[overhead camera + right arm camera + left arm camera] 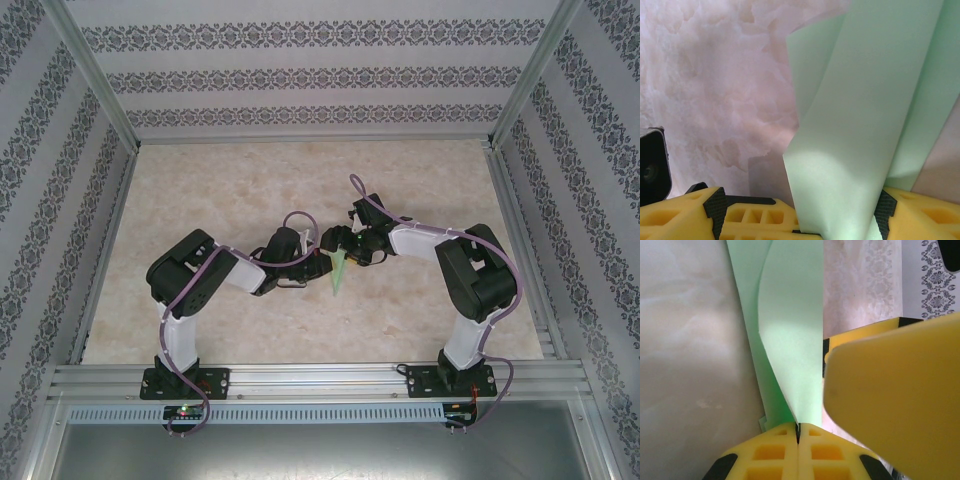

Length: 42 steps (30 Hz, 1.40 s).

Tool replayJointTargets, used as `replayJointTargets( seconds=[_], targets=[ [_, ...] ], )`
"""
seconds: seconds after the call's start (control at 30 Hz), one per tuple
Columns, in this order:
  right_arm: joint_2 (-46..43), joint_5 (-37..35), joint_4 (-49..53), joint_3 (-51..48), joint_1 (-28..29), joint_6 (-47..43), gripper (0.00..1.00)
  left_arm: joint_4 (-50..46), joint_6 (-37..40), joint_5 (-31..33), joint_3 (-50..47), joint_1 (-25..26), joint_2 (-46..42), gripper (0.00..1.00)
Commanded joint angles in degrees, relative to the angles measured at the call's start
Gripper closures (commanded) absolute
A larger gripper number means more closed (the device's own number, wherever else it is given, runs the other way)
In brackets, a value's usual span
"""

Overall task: Fold a paper plane with a square sheet of paper (fold left side to right side)
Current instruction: Fold the wing for the fifth time at the center of the table.

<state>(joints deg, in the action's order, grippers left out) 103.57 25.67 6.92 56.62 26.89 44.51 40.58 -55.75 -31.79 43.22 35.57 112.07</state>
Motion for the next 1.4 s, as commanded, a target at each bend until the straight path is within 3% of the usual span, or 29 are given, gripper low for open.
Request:
replayJointTargets(
  seconds=[0.0, 0.57, 0.63, 0.83, 0.9, 1.37],
  targets=[
    [1.4, -0.37, 1.11, -0.89, 0.55, -1.54, 0.2, 1.6, 0.21, -0.34, 0.43, -0.68, 2.56, 0.99],
    [-7.95, -3.49, 4.81, -0.28, -2.32, -4.14, 0.21, 1.31, 0.11, -0.1, 0.39, -0.68, 4.57, 0.99],
    [-8.42, -3.16, 4.16, -0.8, -2.63, -4.27, 0.26, 1.13, 0.16, -0.15, 0.59, -0.68, 4.44, 0.99],
    [-4.27, 0.35, 0.82, 0.8, -2.15, -3.28, 0.64, 0.83, 0.3, -0.04, 0.69, -0.68, 4.47, 0.99],
    [-2.68, 0.09, 0.67, 1.34, -2.2, -3.33, 0.72, 0.74, 0.4, -0.08, 0.74, -0.7, 4.47, 0.99],
    [1.7, -3.24, 5.17, 3.06, -1.94, -6.1, 0.75, -1.11, 1.25, -0.05, 1.52, -0.59, 4.73, 1.0]
  ],
)
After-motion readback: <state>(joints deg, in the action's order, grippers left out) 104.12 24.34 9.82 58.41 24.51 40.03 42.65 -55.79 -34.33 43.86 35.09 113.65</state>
